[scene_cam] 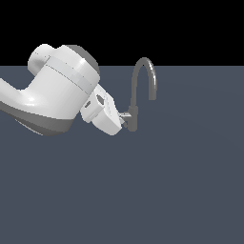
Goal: Turn on the faucet by rotating a designated handle.
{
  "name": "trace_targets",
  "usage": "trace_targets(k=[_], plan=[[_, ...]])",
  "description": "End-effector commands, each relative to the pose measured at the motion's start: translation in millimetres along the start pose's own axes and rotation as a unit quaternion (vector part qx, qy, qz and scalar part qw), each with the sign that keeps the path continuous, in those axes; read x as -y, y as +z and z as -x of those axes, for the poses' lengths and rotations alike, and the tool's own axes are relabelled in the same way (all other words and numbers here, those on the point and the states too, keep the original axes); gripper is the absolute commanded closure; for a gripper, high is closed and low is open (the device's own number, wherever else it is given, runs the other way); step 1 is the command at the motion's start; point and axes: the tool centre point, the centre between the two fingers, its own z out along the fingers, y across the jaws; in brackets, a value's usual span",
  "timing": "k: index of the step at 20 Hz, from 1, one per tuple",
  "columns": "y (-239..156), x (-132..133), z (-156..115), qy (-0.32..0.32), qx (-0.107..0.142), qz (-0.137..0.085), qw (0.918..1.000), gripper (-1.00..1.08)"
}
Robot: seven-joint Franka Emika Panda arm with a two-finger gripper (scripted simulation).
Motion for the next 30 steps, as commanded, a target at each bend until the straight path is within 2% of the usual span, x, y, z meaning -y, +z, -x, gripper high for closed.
trace_targets(k=[1,13,14,30], plan=[[6.0,-1.5,3.5,0.0,-0.002,0.002,1.0,1.08],[47.2,-11.6,32.9,0.0,-0.005,0.016,0.9999,1.08],[23.3,9.2,26.7,0.008,0.0,-0.009,0.9999,1.08],[66.6,22.5,56.9,0.001,-0.005,0.013,0.9999,1.08]])
